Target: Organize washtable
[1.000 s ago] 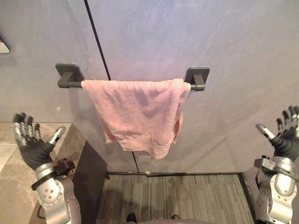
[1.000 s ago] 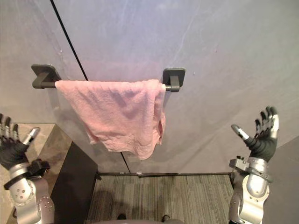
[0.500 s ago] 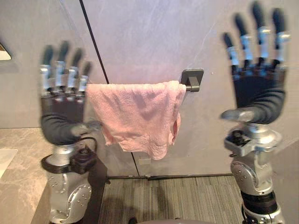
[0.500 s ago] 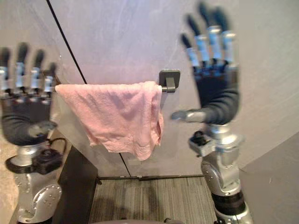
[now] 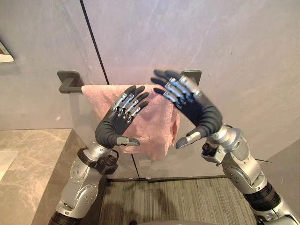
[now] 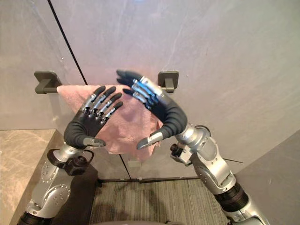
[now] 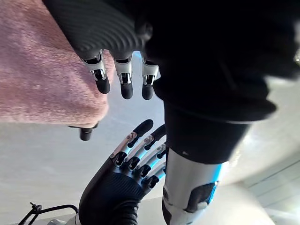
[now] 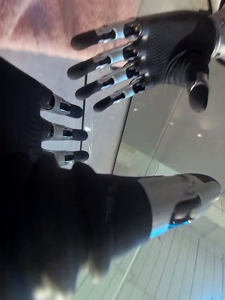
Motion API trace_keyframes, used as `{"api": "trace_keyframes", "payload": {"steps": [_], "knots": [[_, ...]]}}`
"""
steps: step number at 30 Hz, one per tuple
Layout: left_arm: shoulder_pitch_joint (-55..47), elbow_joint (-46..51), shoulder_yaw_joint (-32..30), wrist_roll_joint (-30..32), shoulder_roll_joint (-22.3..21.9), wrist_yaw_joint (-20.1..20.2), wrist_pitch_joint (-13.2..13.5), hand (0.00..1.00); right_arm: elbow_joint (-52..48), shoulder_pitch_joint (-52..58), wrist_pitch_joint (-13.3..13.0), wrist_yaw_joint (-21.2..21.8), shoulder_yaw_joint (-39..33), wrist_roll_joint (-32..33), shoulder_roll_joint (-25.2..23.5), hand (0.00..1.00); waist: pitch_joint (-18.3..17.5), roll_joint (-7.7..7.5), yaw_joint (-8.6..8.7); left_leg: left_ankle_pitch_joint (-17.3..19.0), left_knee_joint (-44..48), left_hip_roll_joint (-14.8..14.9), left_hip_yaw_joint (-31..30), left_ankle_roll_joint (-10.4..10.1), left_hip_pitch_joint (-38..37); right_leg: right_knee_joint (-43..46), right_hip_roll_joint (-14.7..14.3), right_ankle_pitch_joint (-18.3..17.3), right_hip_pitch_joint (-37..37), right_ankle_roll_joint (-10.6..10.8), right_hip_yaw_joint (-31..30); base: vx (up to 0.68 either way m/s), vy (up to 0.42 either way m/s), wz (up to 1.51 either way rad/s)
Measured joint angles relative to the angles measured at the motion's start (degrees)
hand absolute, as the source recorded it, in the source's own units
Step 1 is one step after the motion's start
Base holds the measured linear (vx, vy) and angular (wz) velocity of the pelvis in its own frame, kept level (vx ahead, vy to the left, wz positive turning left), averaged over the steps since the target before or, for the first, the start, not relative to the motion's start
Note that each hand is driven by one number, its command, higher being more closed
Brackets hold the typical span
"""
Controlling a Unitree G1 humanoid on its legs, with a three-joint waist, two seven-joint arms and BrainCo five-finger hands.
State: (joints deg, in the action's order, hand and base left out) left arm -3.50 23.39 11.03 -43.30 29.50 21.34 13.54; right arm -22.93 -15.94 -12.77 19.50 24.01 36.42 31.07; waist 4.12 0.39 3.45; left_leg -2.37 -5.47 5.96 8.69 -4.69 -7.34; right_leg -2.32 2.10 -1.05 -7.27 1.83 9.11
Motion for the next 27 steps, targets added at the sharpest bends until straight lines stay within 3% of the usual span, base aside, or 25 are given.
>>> {"api": "trace_keyframes", "payload": {"steps": [8,15,27], "knots": [[-0.4,-5.9,0.1,1.9,0.5,-0.3,-0.8,0.00,7.3,-1.2,2.1,0.6,6.1,-4.6,1.7,0.00,0.0,0.02,-1.29,0.0,0.0,0.0,-0.2,0.0,1.0,0.0,0.0,0.2,0.6,0.0,0.3,0.00,0.000,0.01],[-0.6,-10.5,0.1,7.9,-0.3,-2.6,-0.9,0.00,13.1,-1.4,2.7,0.4,8.5,-11.4,-0.7,0.00,0.1,0.08,-1.31,0.0,0.0,0.0,-0.5,0.0,1.3,0.0,0.0,0.2,0.7,0.0,0.5,-0.02,-0.001,0.01],[0.5,-18.6,-2.8,15.4,-8.1,-6.9,-0.9,0.00,22.0,-1.2,4.3,-1.0,8.4,-17.2,-7.3,0.00,0.3,0.38,-1.29,-0.1,0.0,-0.1,-0.6,0.0,2.1,0.1,0.1,0.2,1.5,0.0,0.7,-0.01,0.000,0.00]]}}
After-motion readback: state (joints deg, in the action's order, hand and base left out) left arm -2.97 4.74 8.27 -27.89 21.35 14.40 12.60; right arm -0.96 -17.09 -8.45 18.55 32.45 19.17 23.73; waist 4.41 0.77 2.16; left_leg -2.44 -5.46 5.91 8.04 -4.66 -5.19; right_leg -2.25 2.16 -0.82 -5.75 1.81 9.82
